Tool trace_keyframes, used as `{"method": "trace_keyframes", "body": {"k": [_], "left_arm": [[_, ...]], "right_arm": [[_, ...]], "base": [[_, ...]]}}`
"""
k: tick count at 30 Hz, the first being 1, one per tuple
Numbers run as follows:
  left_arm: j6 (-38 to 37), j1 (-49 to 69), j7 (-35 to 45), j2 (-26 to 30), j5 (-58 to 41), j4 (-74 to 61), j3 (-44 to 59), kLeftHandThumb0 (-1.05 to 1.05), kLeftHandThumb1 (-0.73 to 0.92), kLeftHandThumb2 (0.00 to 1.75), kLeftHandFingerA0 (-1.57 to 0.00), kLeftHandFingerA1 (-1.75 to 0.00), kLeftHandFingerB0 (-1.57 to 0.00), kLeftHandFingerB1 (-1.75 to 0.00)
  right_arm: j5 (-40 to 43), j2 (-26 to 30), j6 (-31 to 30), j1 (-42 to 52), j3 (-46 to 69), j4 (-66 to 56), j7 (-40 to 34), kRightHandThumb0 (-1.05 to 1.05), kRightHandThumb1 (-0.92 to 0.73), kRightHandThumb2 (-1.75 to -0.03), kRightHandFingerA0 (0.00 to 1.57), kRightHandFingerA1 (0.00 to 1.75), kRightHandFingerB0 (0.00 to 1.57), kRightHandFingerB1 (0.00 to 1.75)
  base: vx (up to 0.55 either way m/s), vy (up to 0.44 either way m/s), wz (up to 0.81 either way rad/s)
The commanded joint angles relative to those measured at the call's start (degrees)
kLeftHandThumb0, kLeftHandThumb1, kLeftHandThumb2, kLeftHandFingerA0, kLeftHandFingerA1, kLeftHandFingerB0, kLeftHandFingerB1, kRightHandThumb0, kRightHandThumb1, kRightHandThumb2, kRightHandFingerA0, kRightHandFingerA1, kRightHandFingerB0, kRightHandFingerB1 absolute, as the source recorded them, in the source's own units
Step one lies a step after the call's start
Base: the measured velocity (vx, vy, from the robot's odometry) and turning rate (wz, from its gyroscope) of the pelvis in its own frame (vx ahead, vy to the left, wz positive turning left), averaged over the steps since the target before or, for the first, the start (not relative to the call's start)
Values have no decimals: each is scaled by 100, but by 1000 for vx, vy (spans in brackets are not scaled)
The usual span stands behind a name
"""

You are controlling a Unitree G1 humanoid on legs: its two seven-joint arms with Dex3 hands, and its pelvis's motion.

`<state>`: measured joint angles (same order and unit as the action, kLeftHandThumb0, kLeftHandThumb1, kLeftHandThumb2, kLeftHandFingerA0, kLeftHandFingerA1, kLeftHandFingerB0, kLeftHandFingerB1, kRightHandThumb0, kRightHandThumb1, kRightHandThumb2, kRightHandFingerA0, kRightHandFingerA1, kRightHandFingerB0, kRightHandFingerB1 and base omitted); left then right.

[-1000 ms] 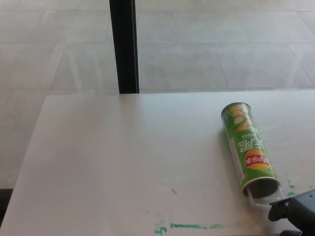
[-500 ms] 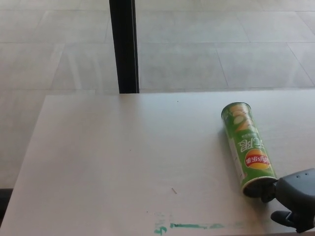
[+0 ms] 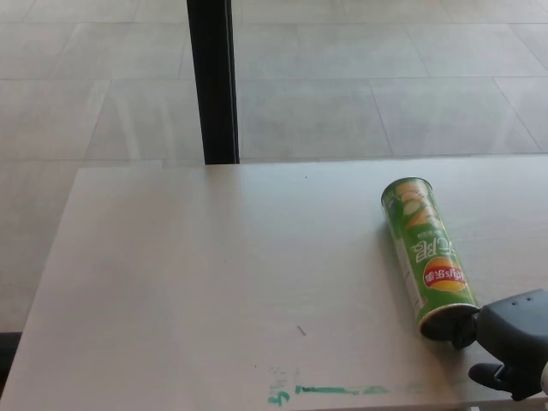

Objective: Use the right hand as a fist to push the chips tray inside its container kept in the middle of the desk

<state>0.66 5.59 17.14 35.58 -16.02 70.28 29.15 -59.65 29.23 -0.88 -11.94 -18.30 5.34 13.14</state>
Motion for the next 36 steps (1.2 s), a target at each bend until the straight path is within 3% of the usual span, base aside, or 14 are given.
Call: {"method": "trace_keyframes", "body": {"k": [1,2,3,11,12,13,14,19,21,24,25,26,27,36], "left_arm": [[-51,9,-22,109,16,54,5,-34,29,168,-44,-105,-23,-83],[-41,19,-30,97,-17,35,35,-20,58,133,-52,-87,-32,-75],[-50,33,-15,98,-18,15,34,-33,26,169,-42,-104,-23,-83],[-64,18,-39,93,5,56,24,-47,35,146,-44,-93,-25,-79],[-76,37,-20,92,-1,22,26,-21,58,133,-50,-87,-31,-75],[-71,52,26,100,-10,3,29,-20,58,133,-51,-87,-31,-75],[-76,60,42,104,-12,14,32,-35,25,169,-41,-103,-23,-84],[-59,75,37,96,-40,-1,57,-31,25,172,-40,-105,-23,-85],[38,107,63,104,-100,-78,101,-17,60,134,-48,-86,-32,-75],[-20,144,83,79,-119,-100,124,-16,59,134,-52,-88,-34,-77],[-33,146,54,73,-96,-89,110,-31,25,168,-36,-121,-23,-96],[-33,130,30,73,-79,-57,100,-30,27,172,-41,-107,-22,-86],[-20,138,28,65,-89,-77,109,-17,58,133,-52,-88,-35,-77],[-124,159,125,81,-41,-43,74,-21,61,136,-44,-84,-26,-73]], "right_arm": [[69,134,-190,166,24,-143,107,-61,-74,-63,86,119,51,41],[90,173,-212,250,45,-283,197,-61,-75,-63,86,113,51,40],[113,211,-201,325,69,-397,220,-61,-75,-63,86,111,52,40],[1404,618,-12,1122,764,-1697,1182,-58,-75,-63,89,67,51,40],[1615,680,17,1269,927,-1923,1264,-59,-63,-101,84,78,44,56],[1834,730,33,1410,1099,-2137,1353,-59,-63,-102,84,78,45,57],[1973,739,84,1489,1204,-2234,1352,-59,-74,-64,90,67,56,40],[2853,854,318,1878,1973,-2868,1502,-56,-74,-63,86,59,54,39],[3081,900,438,1919,2276,-3071,1483,-57,-73,-63,87,60,56,40],[3235,935,409,1944,2628,-3319,1553,-57,-73,-63,87,61,55,40],[3301,940,425,1942,2721,-3359,1571,-56,-73,-63,89,61,55,40],[3390,968,444,1914,2835,-3383,1598,-56,-74,-63,87,59,54,40],[3482,1007,371,1873,3013,-3412,1674,-55,-74,-62,89,61,54,41],[3798,898,228,1784,4368,-2789,1266,-55,-72,-62,95,68,58,43]], "base": [[0,0,0],[0,0,0],[0,0,0],[0,0,0],[0,0,0],[0,0,0],[0,0,0],[0,0,0],[0,0,0],[0,0,0],[0,0,0],[0,0,0],[0,0,0],[0,0,0]]}}
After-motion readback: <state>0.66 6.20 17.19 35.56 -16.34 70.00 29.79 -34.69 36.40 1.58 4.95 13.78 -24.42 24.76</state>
